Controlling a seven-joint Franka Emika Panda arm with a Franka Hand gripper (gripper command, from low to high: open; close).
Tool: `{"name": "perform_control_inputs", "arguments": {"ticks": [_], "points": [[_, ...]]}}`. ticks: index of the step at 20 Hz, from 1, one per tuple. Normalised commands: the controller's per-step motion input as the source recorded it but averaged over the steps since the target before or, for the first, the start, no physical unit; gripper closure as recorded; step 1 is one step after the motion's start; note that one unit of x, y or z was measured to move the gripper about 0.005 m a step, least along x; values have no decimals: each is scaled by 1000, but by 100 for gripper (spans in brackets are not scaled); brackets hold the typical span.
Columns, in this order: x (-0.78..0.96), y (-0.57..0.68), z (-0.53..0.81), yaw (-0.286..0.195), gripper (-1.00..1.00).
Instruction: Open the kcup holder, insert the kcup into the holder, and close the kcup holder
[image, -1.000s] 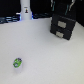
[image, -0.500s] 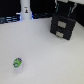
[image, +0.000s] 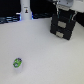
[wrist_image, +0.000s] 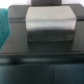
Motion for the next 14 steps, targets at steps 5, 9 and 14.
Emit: {"name": "perform_control_inputs", "arguments": {"ticks": [5,9,14], "points": [[-331,47,-430,-14,-100],[-309,9,-401,-16,-100],[-230,22,-170,-20,100]]}}
